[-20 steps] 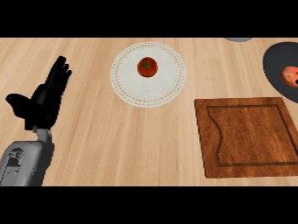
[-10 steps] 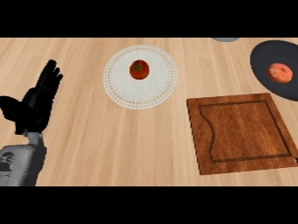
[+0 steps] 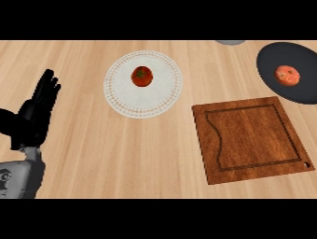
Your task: Pick the squash from the cutting board and place it in the pan
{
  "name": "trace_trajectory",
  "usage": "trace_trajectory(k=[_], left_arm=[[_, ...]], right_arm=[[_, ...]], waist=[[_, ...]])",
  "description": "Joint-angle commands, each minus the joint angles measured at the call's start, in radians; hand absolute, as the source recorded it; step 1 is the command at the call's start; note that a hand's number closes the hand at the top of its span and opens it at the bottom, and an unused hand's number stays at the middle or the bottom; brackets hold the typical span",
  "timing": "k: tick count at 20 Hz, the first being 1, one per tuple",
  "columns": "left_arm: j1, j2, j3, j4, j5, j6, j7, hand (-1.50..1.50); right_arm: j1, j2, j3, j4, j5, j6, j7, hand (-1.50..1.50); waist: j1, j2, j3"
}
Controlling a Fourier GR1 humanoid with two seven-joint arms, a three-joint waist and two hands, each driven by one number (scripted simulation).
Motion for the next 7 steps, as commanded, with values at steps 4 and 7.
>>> trace_trajectory(k=[4, 7], left_arm=[[0.012, 0.009, 0.020, 0.016, 0.006, -0.012, -0.010, 0.00], [-0.028, -0.003, 0.002, 0.005, -0.012, 0.007, 0.017, 0.00]], right_arm=[[0.138, 0.111, 0.032, -0.302, -0.094, 0.087, 0.138, -1.50], [0.204, 0.186, 0.053, -0.484, -0.107, 0.048, 0.220, -1.50]], waist=[[-0.012, -0.003, -0.002], [-0.009, -0.001, -0.002]])
